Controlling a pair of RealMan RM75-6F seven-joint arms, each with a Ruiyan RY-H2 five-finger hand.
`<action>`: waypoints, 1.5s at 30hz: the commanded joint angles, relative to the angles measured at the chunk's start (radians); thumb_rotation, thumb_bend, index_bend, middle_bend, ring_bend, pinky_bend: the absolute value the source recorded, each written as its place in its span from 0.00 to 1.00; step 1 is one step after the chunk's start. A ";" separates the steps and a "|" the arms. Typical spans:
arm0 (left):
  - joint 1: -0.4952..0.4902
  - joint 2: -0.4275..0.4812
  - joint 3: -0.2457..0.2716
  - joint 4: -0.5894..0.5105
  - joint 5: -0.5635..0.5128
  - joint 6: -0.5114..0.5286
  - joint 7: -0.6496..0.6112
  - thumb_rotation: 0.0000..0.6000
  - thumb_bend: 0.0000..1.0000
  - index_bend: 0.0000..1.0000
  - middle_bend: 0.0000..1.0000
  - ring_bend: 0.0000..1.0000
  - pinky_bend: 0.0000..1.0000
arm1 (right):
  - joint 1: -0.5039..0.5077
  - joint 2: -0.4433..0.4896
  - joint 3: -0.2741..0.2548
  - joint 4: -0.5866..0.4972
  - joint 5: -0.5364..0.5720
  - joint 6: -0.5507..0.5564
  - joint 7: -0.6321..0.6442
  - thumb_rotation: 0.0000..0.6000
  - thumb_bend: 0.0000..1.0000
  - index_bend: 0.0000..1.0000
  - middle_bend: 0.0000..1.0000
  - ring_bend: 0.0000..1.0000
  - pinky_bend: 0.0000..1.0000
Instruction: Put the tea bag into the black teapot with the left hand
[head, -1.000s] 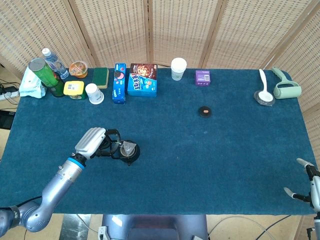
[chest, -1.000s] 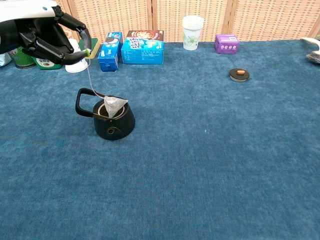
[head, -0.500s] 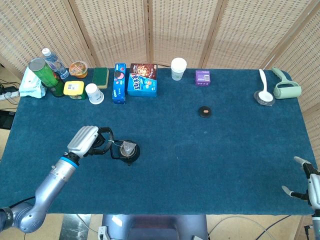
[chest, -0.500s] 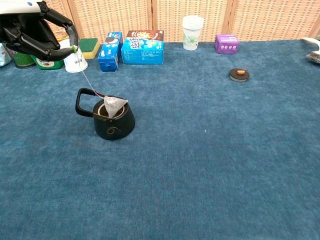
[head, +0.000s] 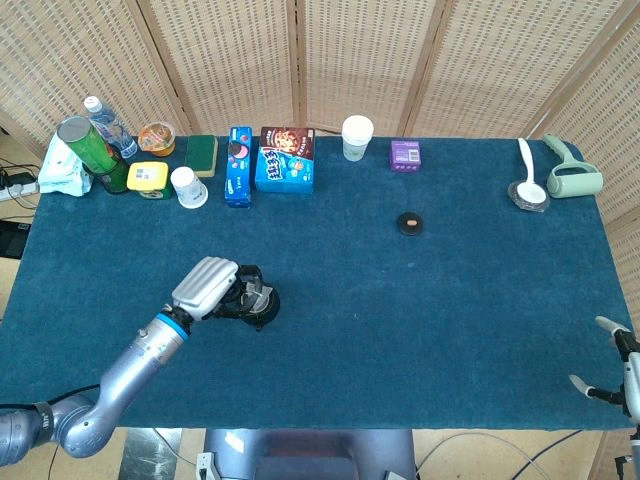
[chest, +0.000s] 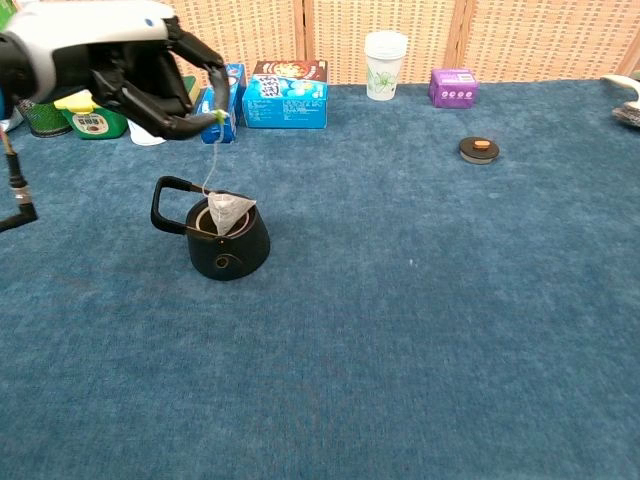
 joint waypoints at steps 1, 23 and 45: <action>-0.050 -0.030 -0.003 -0.005 -0.040 -0.027 0.066 1.00 0.57 0.77 1.00 1.00 1.00 | -0.003 0.001 -0.001 0.010 -0.003 0.002 0.015 1.00 0.09 0.18 0.22 0.31 0.24; -0.385 0.161 0.109 -0.104 -0.487 -0.320 0.334 1.00 0.64 0.00 1.00 1.00 1.00 | -0.019 -0.023 -0.012 0.087 -0.026 0.010 0.113 1.00 0.09 0.18 0.22 0.31 0.24; -0.658 0.349 0.321 -0.047 -0.599 -0.617 0.130 1.00 1.00 0.00 1.00 1.00 1.00 | -0.002 -0.043 -0.027 0.127 -0.050 -0.022 0.160 1.00 0.09 0.18 0.22 0.32 0.25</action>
